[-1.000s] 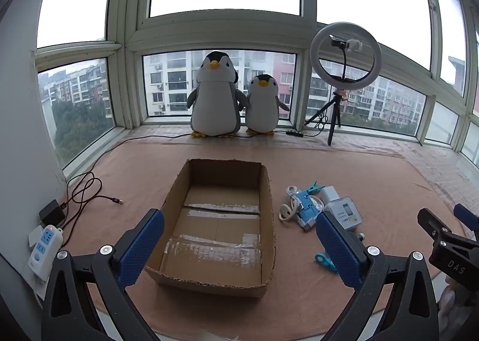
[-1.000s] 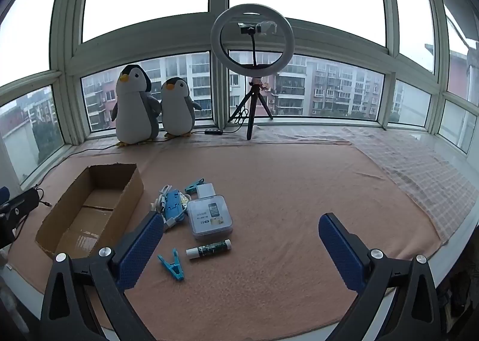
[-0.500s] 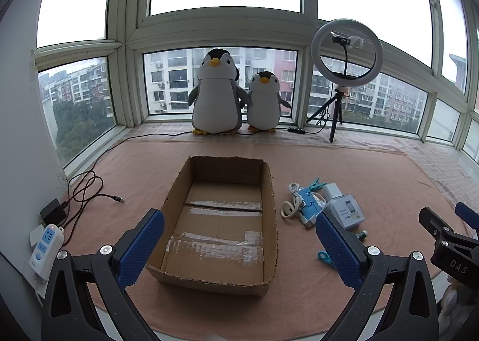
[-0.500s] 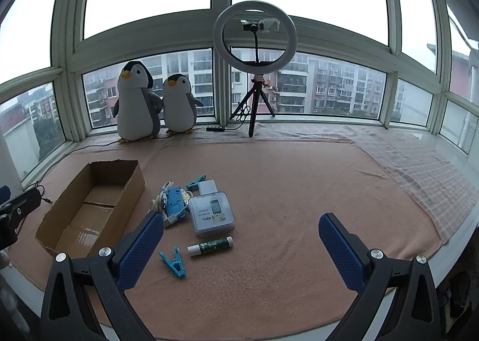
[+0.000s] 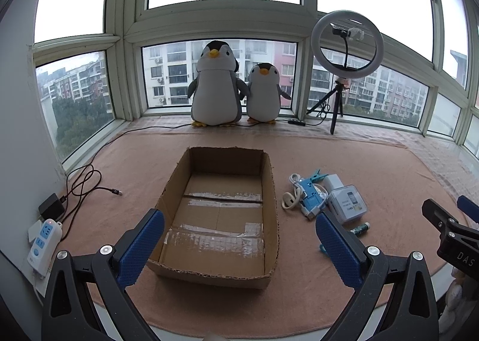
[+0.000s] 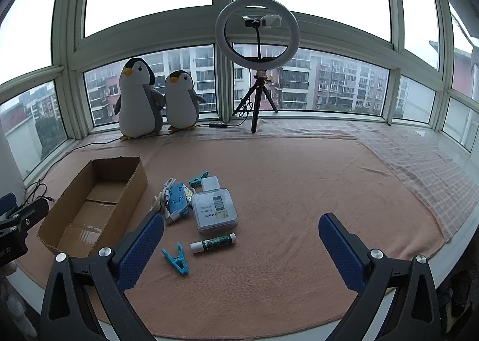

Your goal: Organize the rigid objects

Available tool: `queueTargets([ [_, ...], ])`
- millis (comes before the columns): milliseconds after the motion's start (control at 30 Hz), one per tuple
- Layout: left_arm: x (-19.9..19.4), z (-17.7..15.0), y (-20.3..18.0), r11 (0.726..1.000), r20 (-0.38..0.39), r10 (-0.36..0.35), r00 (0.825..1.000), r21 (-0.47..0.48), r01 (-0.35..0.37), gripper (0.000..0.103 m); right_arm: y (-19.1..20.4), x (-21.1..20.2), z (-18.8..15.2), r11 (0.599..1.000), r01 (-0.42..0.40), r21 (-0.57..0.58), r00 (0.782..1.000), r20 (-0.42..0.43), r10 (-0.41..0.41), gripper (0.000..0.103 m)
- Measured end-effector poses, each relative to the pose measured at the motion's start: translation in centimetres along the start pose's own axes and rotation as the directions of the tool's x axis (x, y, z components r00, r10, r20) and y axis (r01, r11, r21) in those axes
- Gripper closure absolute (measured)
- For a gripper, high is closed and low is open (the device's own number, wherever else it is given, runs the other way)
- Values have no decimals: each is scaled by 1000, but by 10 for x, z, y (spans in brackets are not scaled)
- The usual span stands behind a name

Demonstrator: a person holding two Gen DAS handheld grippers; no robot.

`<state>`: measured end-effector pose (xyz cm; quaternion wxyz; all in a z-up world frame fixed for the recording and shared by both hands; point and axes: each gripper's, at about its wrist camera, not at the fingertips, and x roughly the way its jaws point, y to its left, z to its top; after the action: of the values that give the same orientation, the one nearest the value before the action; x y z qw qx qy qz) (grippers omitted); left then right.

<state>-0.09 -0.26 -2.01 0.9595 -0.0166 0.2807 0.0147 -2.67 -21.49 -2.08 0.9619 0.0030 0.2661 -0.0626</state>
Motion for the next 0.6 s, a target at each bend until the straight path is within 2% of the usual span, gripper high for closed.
queueTargets([
  [600, 1, 3, 2, 1000, -3, 0, 1000, -2, 0, 1, 3, 1, 0, 1000, -15, 1, 1000, -14, 15, 1],
])
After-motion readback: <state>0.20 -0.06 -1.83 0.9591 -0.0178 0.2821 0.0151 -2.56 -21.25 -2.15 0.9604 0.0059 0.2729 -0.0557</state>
